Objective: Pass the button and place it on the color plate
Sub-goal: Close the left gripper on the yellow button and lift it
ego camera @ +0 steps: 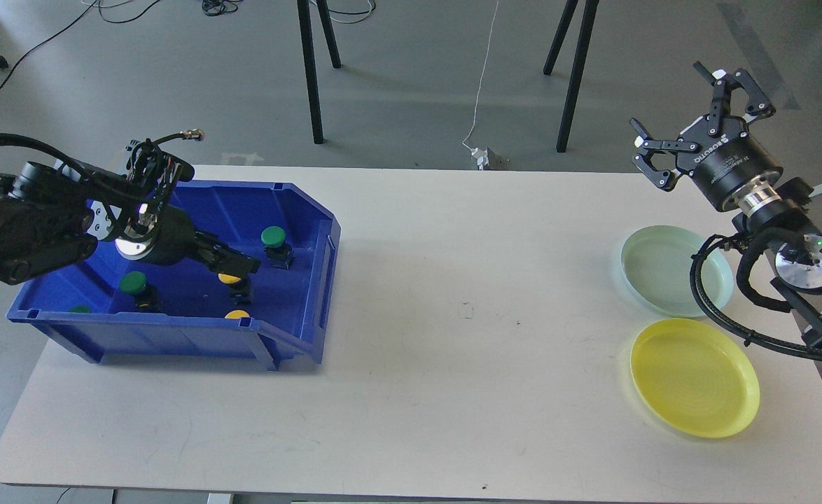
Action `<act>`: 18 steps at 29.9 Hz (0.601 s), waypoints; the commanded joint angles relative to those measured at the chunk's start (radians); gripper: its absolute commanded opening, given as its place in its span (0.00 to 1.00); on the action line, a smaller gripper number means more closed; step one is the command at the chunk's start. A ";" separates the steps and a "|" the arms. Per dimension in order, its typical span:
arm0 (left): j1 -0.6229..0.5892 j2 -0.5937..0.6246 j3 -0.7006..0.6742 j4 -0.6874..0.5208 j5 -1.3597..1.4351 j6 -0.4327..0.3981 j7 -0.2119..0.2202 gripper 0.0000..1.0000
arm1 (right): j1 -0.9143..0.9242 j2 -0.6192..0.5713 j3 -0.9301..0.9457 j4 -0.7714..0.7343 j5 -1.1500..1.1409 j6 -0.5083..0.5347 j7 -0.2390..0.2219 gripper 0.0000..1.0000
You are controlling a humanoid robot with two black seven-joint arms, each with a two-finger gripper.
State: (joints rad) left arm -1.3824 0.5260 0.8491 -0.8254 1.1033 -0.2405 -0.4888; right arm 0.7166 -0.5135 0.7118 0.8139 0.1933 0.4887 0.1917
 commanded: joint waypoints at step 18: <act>0.121 -0.086 -0.004 0.164 -0.008 -0.013 0.000 0.97 | -0.009 0.000 0.000 -0.001 0.000 0.000 0.000 0.99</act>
State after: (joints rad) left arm -1.2618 0.4395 0.8453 -0.6629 1.0955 -0.2524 -0.4887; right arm 0.7074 -0.5142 0.7119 0.8130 0.1933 0.4887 0.1917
